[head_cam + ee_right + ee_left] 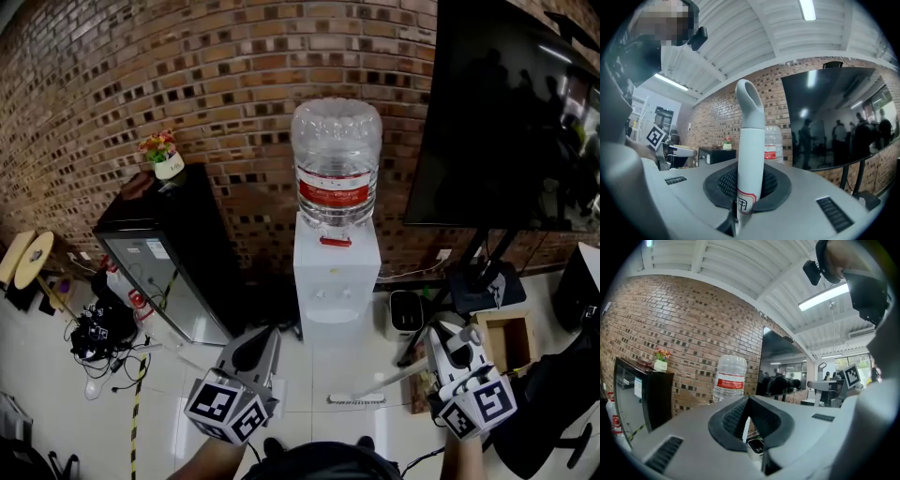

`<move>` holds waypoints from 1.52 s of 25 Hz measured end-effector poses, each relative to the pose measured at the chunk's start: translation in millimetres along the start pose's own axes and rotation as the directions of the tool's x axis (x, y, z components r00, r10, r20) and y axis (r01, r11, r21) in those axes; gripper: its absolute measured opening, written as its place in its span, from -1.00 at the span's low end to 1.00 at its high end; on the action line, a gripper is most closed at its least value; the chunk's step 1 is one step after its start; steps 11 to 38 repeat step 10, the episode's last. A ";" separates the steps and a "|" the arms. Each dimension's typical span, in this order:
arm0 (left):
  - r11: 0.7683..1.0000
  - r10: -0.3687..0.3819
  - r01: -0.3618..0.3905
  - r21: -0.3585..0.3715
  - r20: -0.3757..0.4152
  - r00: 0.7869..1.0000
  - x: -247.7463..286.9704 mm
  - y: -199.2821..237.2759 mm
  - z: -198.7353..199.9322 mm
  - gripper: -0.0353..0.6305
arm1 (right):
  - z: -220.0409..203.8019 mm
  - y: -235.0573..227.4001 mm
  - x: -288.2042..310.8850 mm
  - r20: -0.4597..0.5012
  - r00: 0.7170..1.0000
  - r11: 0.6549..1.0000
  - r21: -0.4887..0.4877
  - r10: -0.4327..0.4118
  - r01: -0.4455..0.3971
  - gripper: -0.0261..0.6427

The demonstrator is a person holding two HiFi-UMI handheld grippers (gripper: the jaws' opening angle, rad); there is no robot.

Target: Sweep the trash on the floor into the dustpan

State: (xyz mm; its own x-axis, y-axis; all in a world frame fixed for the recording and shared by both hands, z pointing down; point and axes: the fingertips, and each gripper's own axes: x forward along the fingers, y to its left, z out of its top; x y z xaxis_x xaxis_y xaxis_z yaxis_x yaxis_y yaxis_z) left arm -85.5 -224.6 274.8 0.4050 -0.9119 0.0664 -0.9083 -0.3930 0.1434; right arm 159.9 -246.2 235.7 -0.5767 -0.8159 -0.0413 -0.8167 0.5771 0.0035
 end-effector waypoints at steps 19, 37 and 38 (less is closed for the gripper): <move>0.999 0.008 -0.007 0.040 -0.036 0.999 -0.8 -10.5 -0.1 -0.88 | 2.5 2.1 -3.4 0.001 1.000 0.999 -0.051 -0.001 0.001 -0.81; 0.999 0.008 -0.007 0.040 -0.036 0.999 -0.8 -10.5 -0.1 -0.88 | 2.5 2.1 -3.4 0.001 1.000 0.999 -0.051 -0.001 0.001 -0.81; 0.999 0.008 -0.007 0.040 -0.036 0.999 -0.8 -10.5 -0.1 -0.88 | 2.5 2.1 -3.4 0.001 1.000 0.999 -0.051 -0.001 0.001 -0.81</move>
